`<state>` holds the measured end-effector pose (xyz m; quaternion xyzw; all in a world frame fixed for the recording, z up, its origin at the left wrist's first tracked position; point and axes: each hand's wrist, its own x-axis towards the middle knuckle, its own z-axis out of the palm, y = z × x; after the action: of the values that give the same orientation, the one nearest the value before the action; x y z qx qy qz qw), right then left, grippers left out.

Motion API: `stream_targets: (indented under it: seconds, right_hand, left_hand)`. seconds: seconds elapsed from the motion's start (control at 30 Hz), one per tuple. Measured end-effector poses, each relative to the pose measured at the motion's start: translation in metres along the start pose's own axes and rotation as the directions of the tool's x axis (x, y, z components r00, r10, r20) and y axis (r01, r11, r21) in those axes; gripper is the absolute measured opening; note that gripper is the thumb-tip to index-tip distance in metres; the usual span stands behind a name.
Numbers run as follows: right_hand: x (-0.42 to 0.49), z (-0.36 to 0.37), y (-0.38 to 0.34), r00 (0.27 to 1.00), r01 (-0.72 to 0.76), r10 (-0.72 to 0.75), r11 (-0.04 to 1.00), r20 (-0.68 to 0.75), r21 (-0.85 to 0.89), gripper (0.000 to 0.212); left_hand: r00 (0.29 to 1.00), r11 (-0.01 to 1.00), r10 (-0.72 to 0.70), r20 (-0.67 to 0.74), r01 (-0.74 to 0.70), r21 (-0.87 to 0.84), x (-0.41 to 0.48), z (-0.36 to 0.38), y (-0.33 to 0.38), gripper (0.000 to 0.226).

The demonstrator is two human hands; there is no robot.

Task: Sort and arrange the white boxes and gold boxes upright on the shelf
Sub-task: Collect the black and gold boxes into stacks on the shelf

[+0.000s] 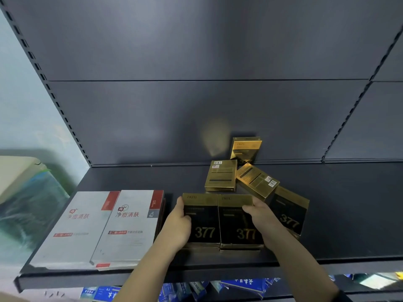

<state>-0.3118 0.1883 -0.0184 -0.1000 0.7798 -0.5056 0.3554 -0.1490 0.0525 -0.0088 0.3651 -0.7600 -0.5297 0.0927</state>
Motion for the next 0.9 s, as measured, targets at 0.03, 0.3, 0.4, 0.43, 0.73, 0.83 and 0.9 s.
stream_targets:
  seconds: [0.03,0.3,0.4,0.43,0.73,0.83,0.9]
  right_hand:
    - [0.000,-0.001,0.001,1.000,-0.001,0.001,1.000,0.002,0.014,0.031]
    - [-0.001,-0.044,-0.014,0.981,0.114,-0.095,0.987,-0.166,0.111,0.028]
    - [0.006,-0.073,-0.008,0.923,0.069,-0.117,0.988,-0.368,-0.140,0.052]
    - [0.009,-0.081,-0.004,0.900,-0.003,-0.123,0.957,-0.418,-0.289,0.068]
    - [0.032,-0.103,0.033,0.987,-0.043,-0.076,0.722,-0.141,-0.691,0.137]
    - [0.036,-0.107,0.034,0.990,-0.011,-0.095,0.693,-0.106,-0.721,0.141]
    - [0.036,-0.110,0.035,0.990,0.024,-0.119,0.688,-0.079,-0.726,0.137]
  left_hand:
    - [1.000,1.000,0.000,0.007,0.000,-0.001,0.001,0.001,0.003,0.039]
    - [0.997,1.000,0.018,-0.078,-0.019,-0.012,0.022,-0.007,0.041,0.065]
    - [0.995,0.998,0.068,-0.077,-0.068,0.006,0.040,-0.008,0.061,0.069]
    - [0.996,0.997,0.069,-0.058,-0.067,0.041,0.049,-0.007,0.066,0.071]
    - [0.972,0.810,-0.182,0.146,0.064,0.582,0.120,0.051,0.076,0.112]
    - [0.971,0.695,-0.216,0.106,0.076,0.715,0.132,0.066,0.077,0.122]
    - [0.980,0.682,-0.171,0.098,0.046,0.730,0.135,0.069,0.078,0.117]
